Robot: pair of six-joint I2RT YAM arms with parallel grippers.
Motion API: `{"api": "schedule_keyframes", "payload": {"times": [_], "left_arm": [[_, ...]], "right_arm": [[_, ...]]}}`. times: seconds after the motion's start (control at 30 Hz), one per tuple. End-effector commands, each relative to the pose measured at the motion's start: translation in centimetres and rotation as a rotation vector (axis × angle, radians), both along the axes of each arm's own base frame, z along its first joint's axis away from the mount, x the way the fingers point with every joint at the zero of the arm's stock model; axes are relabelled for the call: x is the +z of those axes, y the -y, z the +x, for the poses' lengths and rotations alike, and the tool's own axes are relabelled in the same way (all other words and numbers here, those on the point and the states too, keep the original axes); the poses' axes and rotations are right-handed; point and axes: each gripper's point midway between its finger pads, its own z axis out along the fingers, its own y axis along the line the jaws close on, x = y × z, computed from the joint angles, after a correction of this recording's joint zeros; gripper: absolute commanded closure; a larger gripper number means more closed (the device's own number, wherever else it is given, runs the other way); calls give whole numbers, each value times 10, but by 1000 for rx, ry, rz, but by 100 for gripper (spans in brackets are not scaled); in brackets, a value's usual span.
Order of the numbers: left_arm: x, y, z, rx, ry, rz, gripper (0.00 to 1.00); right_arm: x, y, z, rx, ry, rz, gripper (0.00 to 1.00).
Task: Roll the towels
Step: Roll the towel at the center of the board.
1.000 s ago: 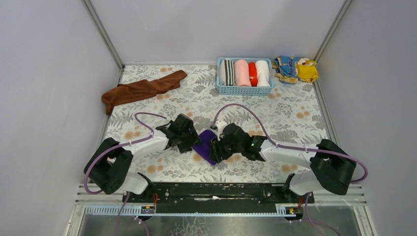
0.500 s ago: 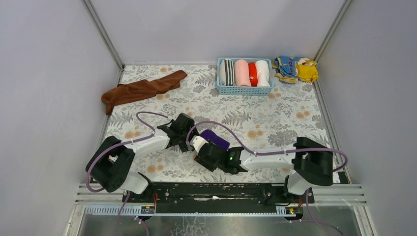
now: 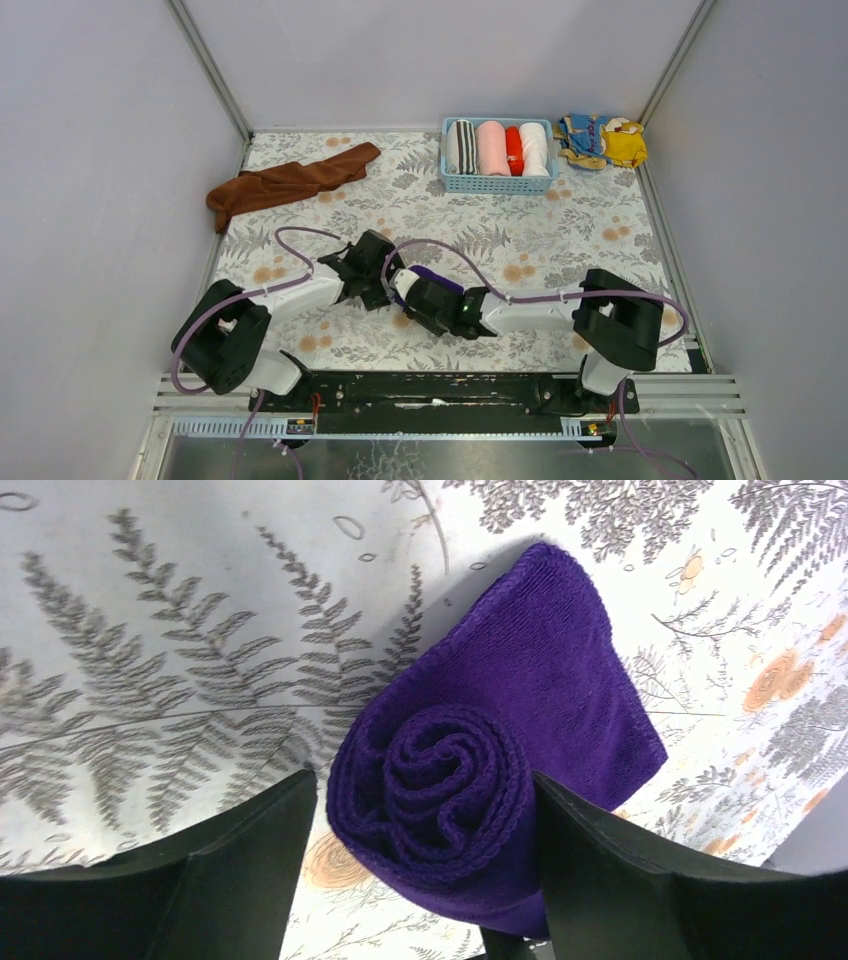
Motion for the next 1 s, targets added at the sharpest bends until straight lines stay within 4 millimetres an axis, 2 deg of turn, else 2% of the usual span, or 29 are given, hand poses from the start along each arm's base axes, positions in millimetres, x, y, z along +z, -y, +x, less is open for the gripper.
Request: {"api": "schedule_keyframes", "payload": {"times": [0.0,0.13,0.23,0.43,0.57,0.77,0.97], "left_arm": [[-12,-34,-26,19,-67,137,22],[9,-46,-20,81,-16,125,13],[20,-57,-19,121,8,128,7],[25,-71,-31,173,14,125,4],[26,-62,-35,148,6,71,4],[23,-44,-31,110,-1,20,7],[1,-29,-28,59,-40,40,15]], "right_arm": [[-18,0,-46,117,-349,62,71],[-11,-6,-58,143,-519,127,73],[-7,-9,-57,110,-626,186,73],[-2,-14,-60,79,-815,278,73],[-2,-18,-57,47,-914,349,74],[-14,-12,-50,-32,-1032,414,75],[-31,-2,-41,-153,-1110,463,71]]}}
